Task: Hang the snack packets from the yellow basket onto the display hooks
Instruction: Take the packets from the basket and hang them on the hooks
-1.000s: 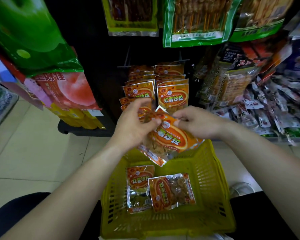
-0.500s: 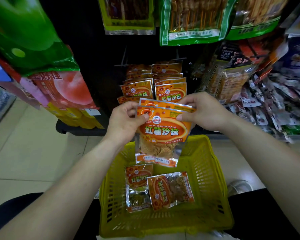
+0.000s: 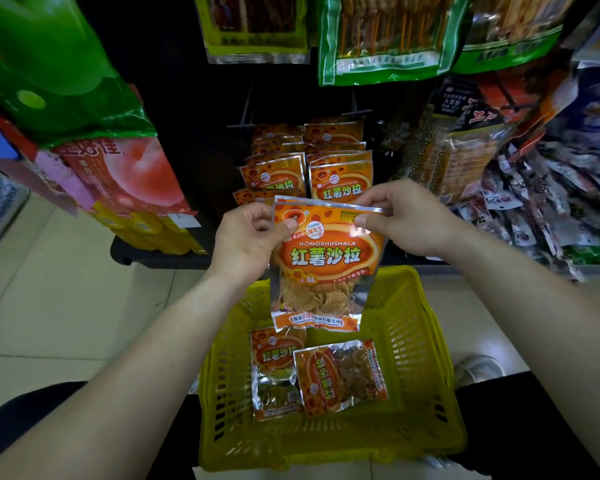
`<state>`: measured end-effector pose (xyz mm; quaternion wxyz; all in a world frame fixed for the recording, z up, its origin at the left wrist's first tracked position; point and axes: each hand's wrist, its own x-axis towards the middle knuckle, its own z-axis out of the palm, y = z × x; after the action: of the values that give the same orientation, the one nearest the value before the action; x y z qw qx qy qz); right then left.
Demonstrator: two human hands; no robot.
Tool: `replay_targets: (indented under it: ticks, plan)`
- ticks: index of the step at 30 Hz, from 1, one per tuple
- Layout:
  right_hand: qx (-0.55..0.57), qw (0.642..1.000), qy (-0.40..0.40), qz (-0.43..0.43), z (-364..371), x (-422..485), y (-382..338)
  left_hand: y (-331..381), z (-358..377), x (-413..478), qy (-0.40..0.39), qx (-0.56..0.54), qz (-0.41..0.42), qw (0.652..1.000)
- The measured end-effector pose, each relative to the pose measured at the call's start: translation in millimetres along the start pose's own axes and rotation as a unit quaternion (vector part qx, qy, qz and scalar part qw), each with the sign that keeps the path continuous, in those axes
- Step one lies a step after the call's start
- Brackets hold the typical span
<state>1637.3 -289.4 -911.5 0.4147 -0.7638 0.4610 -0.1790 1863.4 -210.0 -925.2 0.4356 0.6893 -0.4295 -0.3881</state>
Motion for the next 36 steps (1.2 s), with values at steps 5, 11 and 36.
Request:
replay_targets:
  ticks: [5, 11, 36]
  plan:
    - [-0.009, 1.0, -0.016, 0.005, -0.6, 0.1, 1.5, 1.2, 1.5, -1.7, -0.002, 0.007, 0.0, 1.0]
    - [-0.012, 1.0, -0.025, 0.011, -0.6, 1.6, 4.7, -1.5, 2.0, -1.7, 0.0, 0.024, 0.006, 1.0]
    - [-0.132, 0.99, -0.019, -0.043, 17.6, 2.5, -14.3, -5.9, 14.4, -4.8, -0.059, 0.013, 0.02, 0.998]
